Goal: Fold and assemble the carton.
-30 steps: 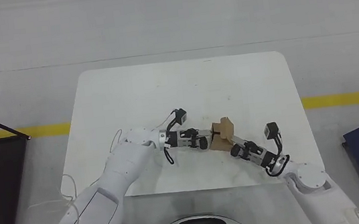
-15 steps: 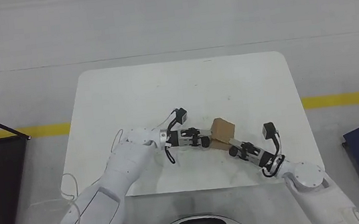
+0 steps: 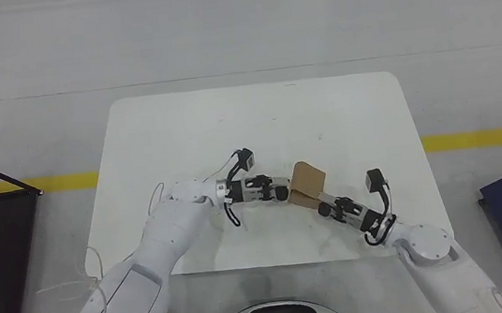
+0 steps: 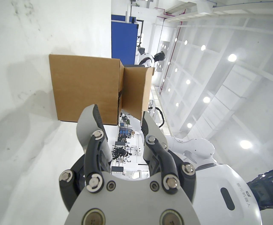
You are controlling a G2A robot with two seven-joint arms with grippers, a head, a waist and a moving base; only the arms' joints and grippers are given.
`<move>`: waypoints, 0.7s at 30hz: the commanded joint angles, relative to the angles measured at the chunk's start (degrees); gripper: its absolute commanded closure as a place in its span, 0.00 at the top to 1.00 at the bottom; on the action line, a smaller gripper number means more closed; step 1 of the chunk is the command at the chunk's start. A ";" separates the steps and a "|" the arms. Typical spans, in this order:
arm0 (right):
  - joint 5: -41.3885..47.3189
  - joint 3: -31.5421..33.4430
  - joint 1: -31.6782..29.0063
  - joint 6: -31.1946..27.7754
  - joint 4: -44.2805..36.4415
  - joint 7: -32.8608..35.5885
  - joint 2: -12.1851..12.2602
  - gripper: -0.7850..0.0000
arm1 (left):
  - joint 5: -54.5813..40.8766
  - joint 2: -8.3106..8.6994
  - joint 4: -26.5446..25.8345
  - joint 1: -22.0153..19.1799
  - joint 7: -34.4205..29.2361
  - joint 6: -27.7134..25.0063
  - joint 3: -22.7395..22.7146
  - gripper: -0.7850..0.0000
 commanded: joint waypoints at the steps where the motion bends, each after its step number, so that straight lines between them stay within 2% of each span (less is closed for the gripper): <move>1: 0.45 0.21 -0.06 -0.10 -0.17 -0.06 0.04 0.45 | -0.77 0.12 0.89 -0.06 0.43 -0.41 -0.58 0.42; 5: 1.32 0.84 -0.30 -0.30 -0.78 0.00 0.17 0.46 | -1.38 0.40 1.26 -0.20 0.50 -0.48 -1.29 0.47; 9: 1.27 1.02 0.04 -0.29 -1.00 -0.57 0.23 0.46 | -0.89 0.73 -1.15 0.20 0.73 -0.72 -1.34 0.51; 13: 0.09 0.12 1.14 -0.20 -0.78 -1.68 0.12 0.46 | -0.04 1.22 -3.64 0.83 1.27 -1.26 -1.24 0.60; 21: -2.36 -2.65 4.10 0.20 1.53 -3.27 -0.26 0.46 | 0.69 2.03 -6.07 1.65 1.85 -1.84 -0.91 0.60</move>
